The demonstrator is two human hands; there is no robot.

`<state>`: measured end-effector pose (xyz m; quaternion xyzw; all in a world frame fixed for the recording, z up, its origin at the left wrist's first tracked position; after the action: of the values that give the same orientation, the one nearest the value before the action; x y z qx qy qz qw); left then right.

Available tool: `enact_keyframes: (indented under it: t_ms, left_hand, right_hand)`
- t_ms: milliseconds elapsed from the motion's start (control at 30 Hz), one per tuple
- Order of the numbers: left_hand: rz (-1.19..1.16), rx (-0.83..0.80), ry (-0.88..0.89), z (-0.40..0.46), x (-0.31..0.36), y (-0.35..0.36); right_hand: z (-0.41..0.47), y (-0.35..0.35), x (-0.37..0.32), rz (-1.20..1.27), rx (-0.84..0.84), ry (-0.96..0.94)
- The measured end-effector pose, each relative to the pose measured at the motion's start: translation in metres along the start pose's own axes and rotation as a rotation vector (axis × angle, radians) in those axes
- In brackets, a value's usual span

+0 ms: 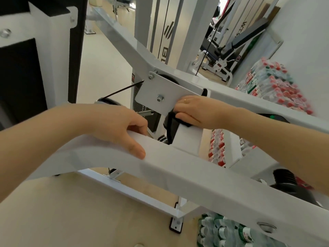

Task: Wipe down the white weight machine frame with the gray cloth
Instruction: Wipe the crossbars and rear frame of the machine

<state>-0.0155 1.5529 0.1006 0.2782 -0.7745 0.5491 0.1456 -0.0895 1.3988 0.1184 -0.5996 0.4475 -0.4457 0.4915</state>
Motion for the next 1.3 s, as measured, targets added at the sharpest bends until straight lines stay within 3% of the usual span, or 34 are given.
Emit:
enact_keyframes:
  t_ms: [100,167,233,300,367,433,567,833,1033,1300]
  left_hand:
    - [-0.016,0.005,0.01,-0.001,-0.003,0.003]
    - [-0.006,-0.008,0.047,-0.003,-0.005,0.004]
    - [-0.004,-0.035,0.075,-0.006,-0.009,0.002]
    - [0.005,-0.062,0.059,-0.007,-0.015,-0.003]
    - [-0.004,-0.082,0.052,-0.006,-0.022,-0.009]
    - [-0.015,-0.107,0.067,-0.007,-0.03,-0.014]
    - [-0.095,-0.115,0.095,-0.013,-0.048,-0.016]
    - [-0.24,-0.178,0.186,-0.004,-0.056,-0.018]
    - [-0.274,-0.201,0.217,0.002,-0.061,-0.016]
    - [-0.208,-0.264,0.234,0.008,-0.048,-0.025]
  right_hand:
    - [0.003,-0.021,-0.008,-0.095,0.168,0.01]
    - [0.003,-0.054,-0.012,-0.211,0.525,-0.033]
    - [0.006,-0.07,-0.016,-0.388,0.733,-0.1]
    - [0.022,-0.06,-0.015,-0.483,0.554,-0.185]
    - [0.032,-0.029,-0.008,-0.621,0.168,-0.224]
    - [0.03,-0.013,0.005,-0.659,0.018,-0.203]
    - [0.041,-0.014,0.006,-0.565,0.01,-0.192]
    - [0.07,-0.01,-0.011,-0.756,-0.01,-0.235]
    - [0.026,-0.023,0.001,-0.648,0.085,-0.189]
    - [0.07,-0.017,-0.017,-0.755,0.087,-0.189]
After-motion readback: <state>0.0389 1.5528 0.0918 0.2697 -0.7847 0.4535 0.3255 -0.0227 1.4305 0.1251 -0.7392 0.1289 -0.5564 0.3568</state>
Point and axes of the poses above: each hand's wrist, its own z-axis towards the middle knuckle, its own y-axis out of the palm, x = y × z, the point moved 5 cm from there along z, towards the middle knuckle, and after that the axes turned 5 degrees about y, right-handed, at the moved point
